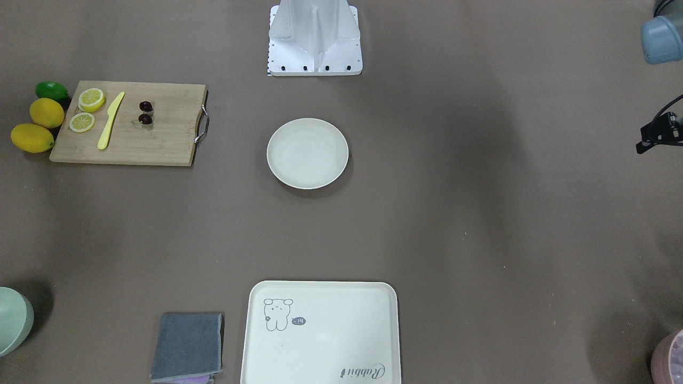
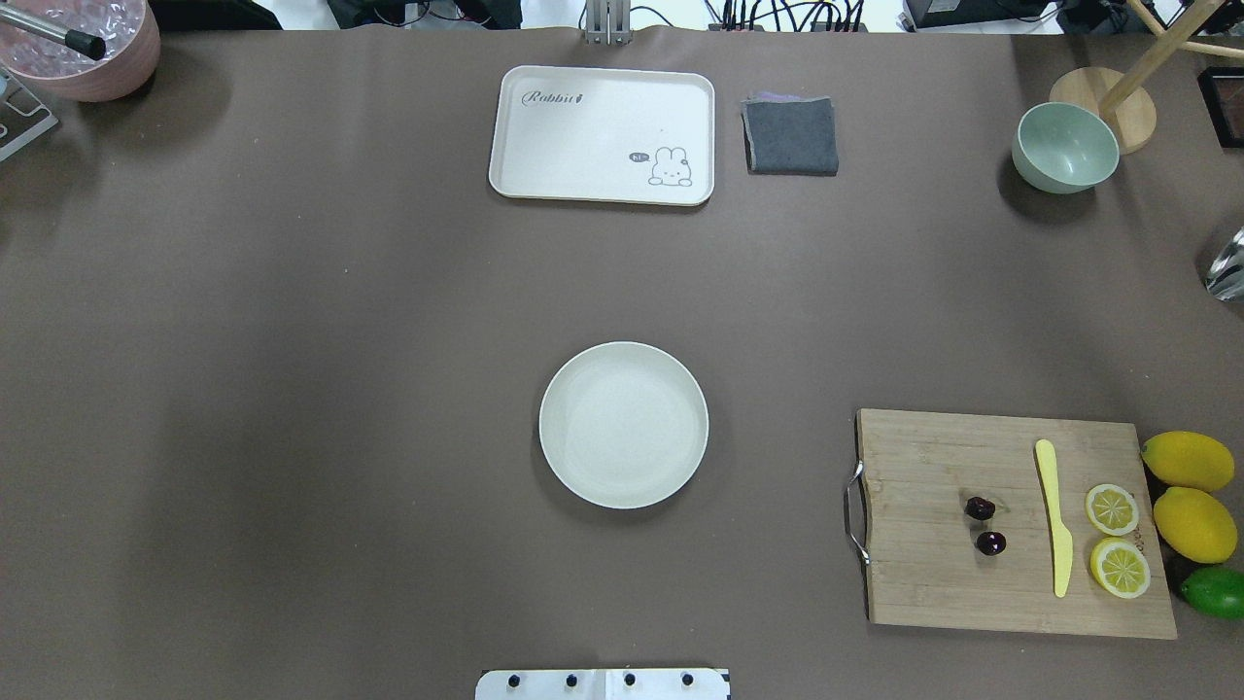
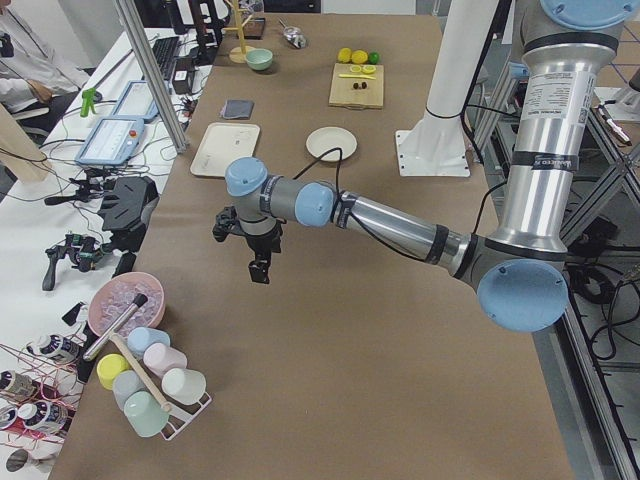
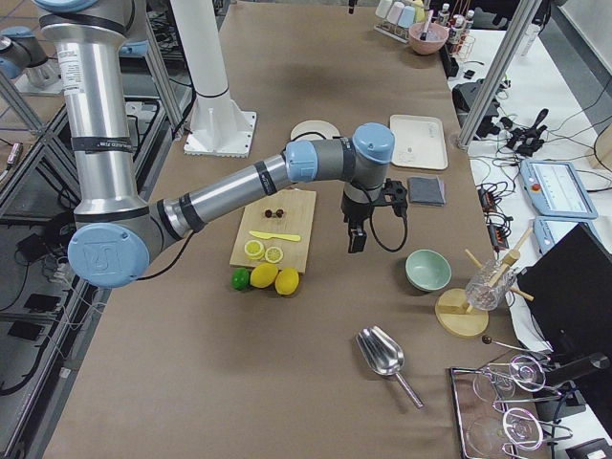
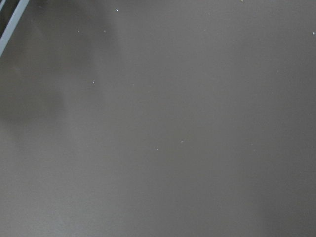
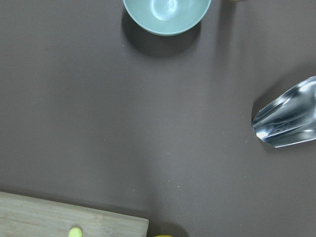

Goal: Place red cherry on plate

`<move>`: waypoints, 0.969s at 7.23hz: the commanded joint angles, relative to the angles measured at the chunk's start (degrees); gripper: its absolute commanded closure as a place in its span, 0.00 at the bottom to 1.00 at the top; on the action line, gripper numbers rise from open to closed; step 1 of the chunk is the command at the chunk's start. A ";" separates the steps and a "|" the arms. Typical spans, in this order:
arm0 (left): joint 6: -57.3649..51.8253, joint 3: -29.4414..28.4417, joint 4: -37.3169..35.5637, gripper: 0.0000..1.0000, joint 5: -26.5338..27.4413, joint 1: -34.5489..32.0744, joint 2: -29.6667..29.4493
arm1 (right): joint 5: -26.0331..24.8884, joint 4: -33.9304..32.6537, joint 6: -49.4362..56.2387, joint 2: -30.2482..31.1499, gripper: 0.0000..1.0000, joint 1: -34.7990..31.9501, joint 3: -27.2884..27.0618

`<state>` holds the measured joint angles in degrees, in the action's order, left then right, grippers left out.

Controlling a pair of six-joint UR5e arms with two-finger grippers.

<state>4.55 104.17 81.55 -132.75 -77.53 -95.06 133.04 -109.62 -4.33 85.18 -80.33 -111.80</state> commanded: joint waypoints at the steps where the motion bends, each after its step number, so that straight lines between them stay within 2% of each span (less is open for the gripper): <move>1: 0.11 2.88 -0.07 0.01 0.21 -0.16 2.07 | 4.47 0.10 -0.15 -0.36 0.00 1.65 -1.14; 2: 0.11 3.06 -0.07 0.01 0.21 -0.16 2.07 | 12.26 0.97 -0.15 -0.01 0.00 1.66 -2.18; 3: 0.37 3.15 0.01 0.01 0.03 -0.08 2.07 | 17.47 4.99 -0.07 0.77 0.00 2.88 -1.93; 4: 0.37 3.15 0.01 0.01 0.03 -0.08 2.07 | 22.65 7.55 -0.41 1.91 0.00 7.85 -0.89; 5: 0.37 3.23 0.10 0.01 0.12 -0.08 2.07 | 21.75 10.10 -4.16 3.75 0.00 11.56 -0.96; 6: 0.46 3.41 0.10 0.01 0.03 0.01 2.07 | 16.17 16.65 -10.72 5.60 0.00 14.81 -0.96; 7: 0.46 3.76 0.10 0.01 0.12 0.01 2.16 | 11.68 24.20 -22.27 6.14 0.00 18.76 -0.79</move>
<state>4.98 107.58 81.64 -132.68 -77.55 -92.96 149.86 -93.91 -15.00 90.01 -66.36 -112.75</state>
